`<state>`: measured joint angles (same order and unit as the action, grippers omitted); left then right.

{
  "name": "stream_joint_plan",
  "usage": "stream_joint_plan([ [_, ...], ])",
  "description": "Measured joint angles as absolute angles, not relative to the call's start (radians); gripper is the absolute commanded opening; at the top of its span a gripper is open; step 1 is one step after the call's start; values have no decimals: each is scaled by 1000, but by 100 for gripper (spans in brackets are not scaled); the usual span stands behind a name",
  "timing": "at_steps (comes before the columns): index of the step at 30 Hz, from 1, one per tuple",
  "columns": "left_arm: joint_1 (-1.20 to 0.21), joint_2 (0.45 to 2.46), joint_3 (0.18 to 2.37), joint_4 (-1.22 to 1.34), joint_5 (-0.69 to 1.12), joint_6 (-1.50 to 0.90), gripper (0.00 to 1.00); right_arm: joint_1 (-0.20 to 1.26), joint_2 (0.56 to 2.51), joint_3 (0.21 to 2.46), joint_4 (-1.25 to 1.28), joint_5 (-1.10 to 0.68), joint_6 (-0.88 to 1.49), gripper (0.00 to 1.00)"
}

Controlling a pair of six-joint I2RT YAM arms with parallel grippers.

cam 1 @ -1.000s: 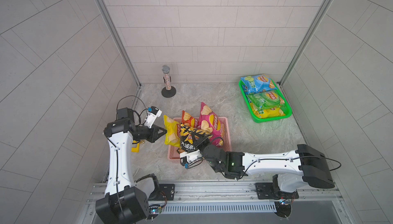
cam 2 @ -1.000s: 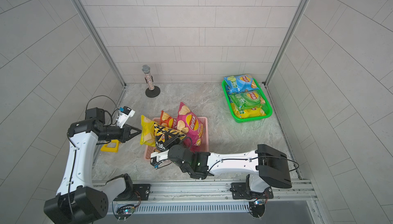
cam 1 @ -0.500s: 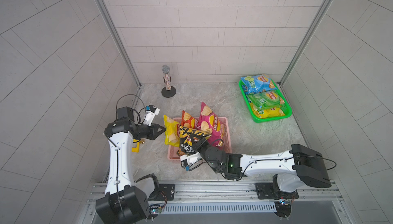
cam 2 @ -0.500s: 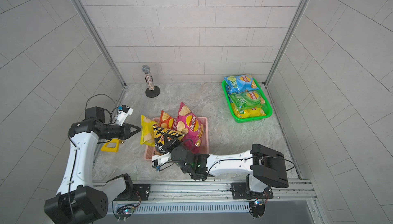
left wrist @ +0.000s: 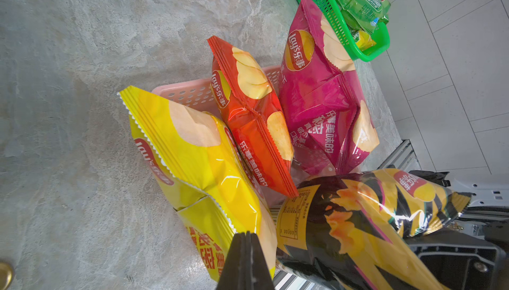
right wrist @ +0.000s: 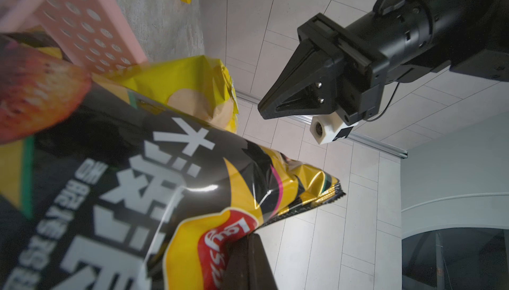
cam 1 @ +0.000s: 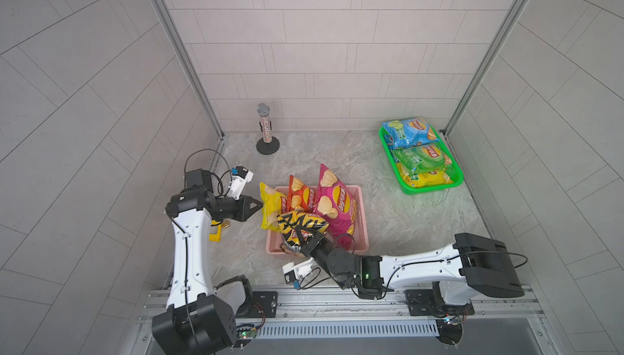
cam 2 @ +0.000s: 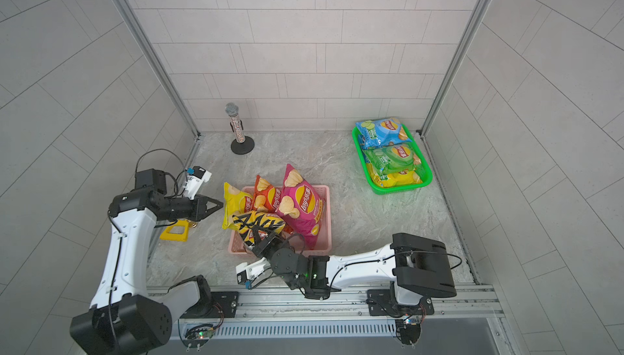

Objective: Put the potato chips into the basket
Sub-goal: Place the potato chip in the basket.

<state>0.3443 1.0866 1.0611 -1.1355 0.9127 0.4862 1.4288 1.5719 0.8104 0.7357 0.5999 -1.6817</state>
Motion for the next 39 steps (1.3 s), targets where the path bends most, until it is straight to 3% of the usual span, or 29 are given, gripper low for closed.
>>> stream_joint_plan([
  [28, 344, 1087, 1061, -1133, 913, 486, 0, 1399, 1574, 846, 595, 647, -1407, 0],
  [30, 344, 1087, 1061, -1133, 913, 486, 0, 1399, 1579, 850, 592, 645, -1393, 4],
  [39, 344, 1088, 1060, -1133, 913, 486, 0, 1388, 1584, 851, 579, 645, -1309, 6],
])
